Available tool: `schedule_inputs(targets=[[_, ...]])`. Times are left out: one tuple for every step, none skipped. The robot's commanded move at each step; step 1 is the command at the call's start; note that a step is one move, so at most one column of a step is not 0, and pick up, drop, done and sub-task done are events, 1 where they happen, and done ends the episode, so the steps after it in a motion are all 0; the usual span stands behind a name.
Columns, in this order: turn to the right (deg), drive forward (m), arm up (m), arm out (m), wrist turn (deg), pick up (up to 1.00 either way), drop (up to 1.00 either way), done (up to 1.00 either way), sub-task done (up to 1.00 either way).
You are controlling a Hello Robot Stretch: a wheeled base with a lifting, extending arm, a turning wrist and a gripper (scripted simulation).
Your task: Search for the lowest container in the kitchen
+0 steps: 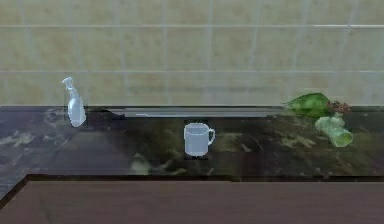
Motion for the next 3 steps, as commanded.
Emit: schedule_inputs(targets=[[-45.0,0.00,0.00,0.00,0.0,0.00,0.00,0.00,0.00],[-45.0,0.00,0.00,0.00,0.0,0.00,0.00,0.00,0.00],[-45.0,0.00,0.00,0.00,0.0,0.00,0.00,0.00,0.00]])
